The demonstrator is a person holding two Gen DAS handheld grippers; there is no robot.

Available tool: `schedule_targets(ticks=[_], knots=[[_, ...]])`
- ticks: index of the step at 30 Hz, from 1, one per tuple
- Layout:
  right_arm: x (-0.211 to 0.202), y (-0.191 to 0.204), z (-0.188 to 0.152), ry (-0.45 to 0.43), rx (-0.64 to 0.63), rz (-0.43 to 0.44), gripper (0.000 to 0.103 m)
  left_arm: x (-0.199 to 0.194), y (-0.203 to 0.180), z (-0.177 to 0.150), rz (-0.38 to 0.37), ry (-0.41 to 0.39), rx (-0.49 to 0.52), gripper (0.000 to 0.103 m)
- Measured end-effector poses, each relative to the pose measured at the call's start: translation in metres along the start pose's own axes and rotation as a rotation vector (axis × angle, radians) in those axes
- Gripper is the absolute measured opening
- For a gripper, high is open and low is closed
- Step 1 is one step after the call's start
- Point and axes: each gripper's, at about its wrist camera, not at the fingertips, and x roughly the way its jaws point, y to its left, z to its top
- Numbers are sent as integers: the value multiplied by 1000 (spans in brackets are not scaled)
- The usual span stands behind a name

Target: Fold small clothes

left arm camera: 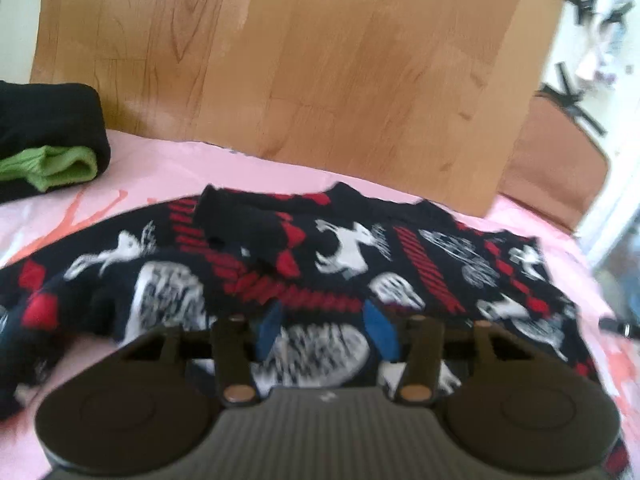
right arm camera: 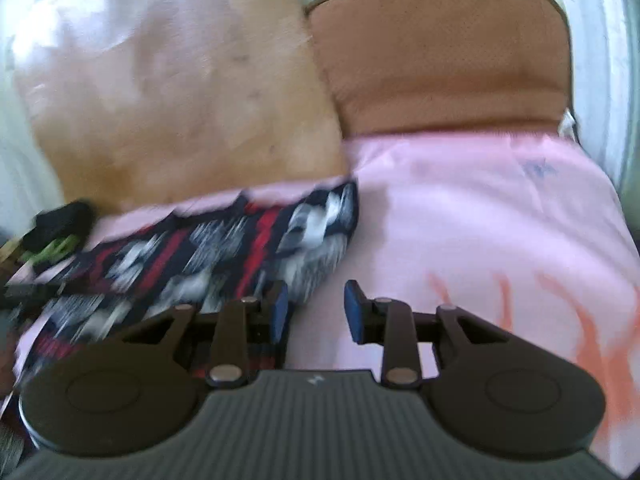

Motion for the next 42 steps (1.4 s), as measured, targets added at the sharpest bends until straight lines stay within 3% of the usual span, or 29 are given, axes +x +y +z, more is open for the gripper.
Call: schedule_targets(ticks=[5, 10, 14, 19, 21, 22, 23, 24, 25, 29, 31, 33, 34, 36, 37, 40, 42], knots=[[-57, 2, -52, 36, 73, 40, 35, -58, 5, -31, -42, -16, 62, 59], [-74, 16, -96, 73, 111, 37, 34, -113, 24, -71, -94, 33, 54, 67], [-90, 25, -108, 54, 132, 39, 34, -150, 42, -103, -165, 113, 1, 76], [-111, 28, -121, 54, 119, 32, 35, -176, 42, -139, -240, 217, -26, 76], [-116, 28, -130, 68, 126, 29, 37, -180, 32, -151, -244, 212, -8, 77], [-117, 27, -134, 81, 132, 35, 37, -182, 27, -156, -244, 205, 7, 76], [-116, 28, -138, 94, 137, 43, 35, -182, 20, -158, -236, 196, 22, 56], [-118, 31, -143, 88, 131, 44, 10, -180, 17, -159, -229, 204, 29, 34], [-117, 34, -145, 107, 124, 49, 9, -177, 15, -159, -200, 224, 32, 11], [-134, 52, -134, 108, 92, 79, 8, -192, 31, -141, -173, 211, -18, 10], [-143, 62, -130, 123, 30, 55, 8, -207, 38, -135, -134, 188, -5, 10], [-130, 64, -139, 218, -12, 31, 9, -202, 41, -138, -80, 215, 6, 10], [-120, 63, -145, 267, -18, 29, 8, -194, 42, -143, -56, 245, 8, 11], [-111, 62, -139, 269, -48, 26, 12, -189, 40, -147, -49, 232, 17, 16], [-111, 61, -131, 252, -64, 11, 16, -192, 39, -147, -57, 226, 23, 20], [-114, 61, -94, 137, -120, -9, 17, -209, 48, -143, -72, 128, 7, 52], [-99, 69, -72, 92, -145, -13, 18, -217, 63, -137, -58, 75, -34, 54]])
